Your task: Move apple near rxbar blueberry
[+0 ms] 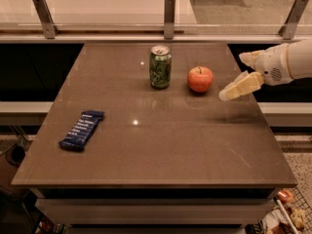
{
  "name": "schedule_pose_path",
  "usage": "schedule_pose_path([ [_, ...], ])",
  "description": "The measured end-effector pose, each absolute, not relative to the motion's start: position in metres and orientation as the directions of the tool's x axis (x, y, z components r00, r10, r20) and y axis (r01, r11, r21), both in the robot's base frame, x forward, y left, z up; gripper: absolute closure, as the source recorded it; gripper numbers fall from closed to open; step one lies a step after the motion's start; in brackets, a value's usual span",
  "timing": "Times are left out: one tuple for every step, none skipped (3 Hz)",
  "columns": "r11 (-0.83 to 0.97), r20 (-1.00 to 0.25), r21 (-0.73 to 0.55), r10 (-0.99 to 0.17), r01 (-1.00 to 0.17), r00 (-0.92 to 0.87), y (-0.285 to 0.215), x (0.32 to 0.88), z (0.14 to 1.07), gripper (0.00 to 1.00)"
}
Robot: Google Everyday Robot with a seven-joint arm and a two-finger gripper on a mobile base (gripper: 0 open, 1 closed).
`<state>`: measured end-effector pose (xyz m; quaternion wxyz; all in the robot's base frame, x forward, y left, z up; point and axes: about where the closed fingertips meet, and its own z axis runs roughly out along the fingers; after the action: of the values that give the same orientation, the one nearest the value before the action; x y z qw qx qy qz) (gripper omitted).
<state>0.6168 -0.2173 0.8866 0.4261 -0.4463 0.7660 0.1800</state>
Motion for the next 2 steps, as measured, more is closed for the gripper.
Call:
schedule_pose_path([
  [0.531, -0.840, -0.069, -0.488, -0.845, -0.238, -0.208, 0.621, 0.876, 0.00],
  [0.524, -0.861, -0.050, -0.455, -0.850, -0.229, -0.198, 0.630, 0.873, 0.00],
])
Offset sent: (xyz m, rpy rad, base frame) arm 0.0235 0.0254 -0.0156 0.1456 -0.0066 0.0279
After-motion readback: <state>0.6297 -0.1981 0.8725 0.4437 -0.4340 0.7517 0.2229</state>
